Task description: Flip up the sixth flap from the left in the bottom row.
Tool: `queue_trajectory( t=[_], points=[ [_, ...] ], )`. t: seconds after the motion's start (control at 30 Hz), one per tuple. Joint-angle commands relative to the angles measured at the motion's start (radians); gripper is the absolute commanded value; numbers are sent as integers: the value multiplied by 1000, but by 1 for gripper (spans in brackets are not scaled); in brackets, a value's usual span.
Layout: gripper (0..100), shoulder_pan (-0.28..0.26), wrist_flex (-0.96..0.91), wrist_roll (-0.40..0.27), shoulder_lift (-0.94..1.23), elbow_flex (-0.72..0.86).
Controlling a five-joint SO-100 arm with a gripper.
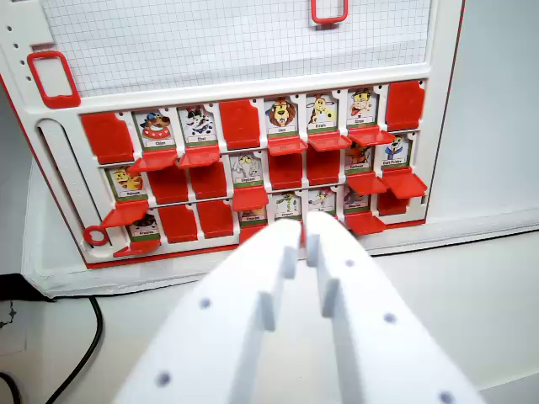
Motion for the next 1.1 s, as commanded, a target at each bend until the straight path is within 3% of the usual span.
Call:
queue_trajectory(
  t=[0.0,0.17,0.83,1.07],
  points=[
    [0,-132,278,-18,350,51],
    [0,-135,267,-34,388,115],
    [0,-69,236,-46,348,121],
    [0,6,161,-54,330,192]
  ],
)
